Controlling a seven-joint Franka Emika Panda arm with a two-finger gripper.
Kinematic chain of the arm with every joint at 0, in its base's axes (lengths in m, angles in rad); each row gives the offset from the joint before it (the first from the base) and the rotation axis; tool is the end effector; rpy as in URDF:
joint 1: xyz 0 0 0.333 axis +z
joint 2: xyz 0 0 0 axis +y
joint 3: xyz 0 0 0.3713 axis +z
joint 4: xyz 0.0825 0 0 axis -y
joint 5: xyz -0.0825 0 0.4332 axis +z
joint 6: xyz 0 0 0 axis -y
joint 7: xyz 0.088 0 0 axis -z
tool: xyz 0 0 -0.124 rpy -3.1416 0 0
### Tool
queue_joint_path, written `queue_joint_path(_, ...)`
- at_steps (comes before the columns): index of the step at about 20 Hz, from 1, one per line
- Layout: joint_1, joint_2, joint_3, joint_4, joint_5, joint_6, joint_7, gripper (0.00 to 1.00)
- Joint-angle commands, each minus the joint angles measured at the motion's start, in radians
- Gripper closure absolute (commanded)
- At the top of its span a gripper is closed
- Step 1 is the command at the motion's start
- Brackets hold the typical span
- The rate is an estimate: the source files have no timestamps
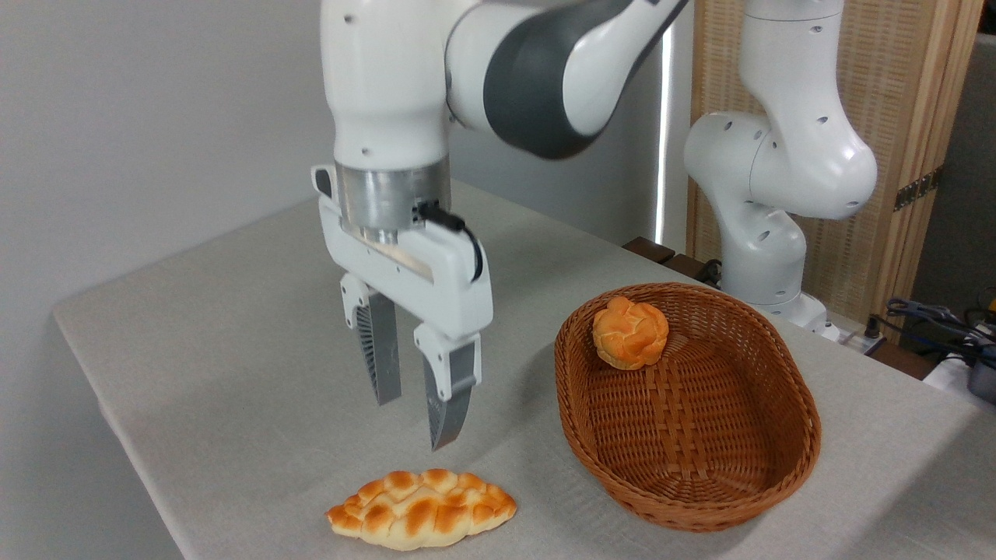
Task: Put bread into the basket
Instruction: 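Lower the open gripper down onto the braided bread roll, then close the gripper around the middle of the braided roll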
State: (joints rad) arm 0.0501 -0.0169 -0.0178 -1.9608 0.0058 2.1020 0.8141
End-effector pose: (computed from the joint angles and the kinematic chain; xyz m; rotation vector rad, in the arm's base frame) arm 0.6158 0.0202 0.5160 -2.8313 1.1711 -0.2178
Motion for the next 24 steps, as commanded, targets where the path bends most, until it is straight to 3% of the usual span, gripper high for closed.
queue_joint_path(1,-0.006,0.02,0.013,-0.012,0.01,0.056,0.198,0.0)
queue_joint_path(7,-0.003,0.078,0.016,-0.012,0.036,0.081,0.448,0.0)
queue_joint_path(13,-0.001,0.126,0.019,-0.042,0.075,0.173,0.468,0.0)
queue_joint_path(18,0.01,0.132,0.016,-0.069,0.082,0.177,0.468,0.01)
queue_joint_path(19,0.01,0.133,0.016,-0.07,0.082,0.177,0.468,0.1)
queue_joint_path(22,0.01,0.133,0.016,-0.072,0.082,0.174,0.468,0.53)
queue_joint_path(24,0.01,0.133,0.016,-0.072,0.082,0.17,0.468,0.67)
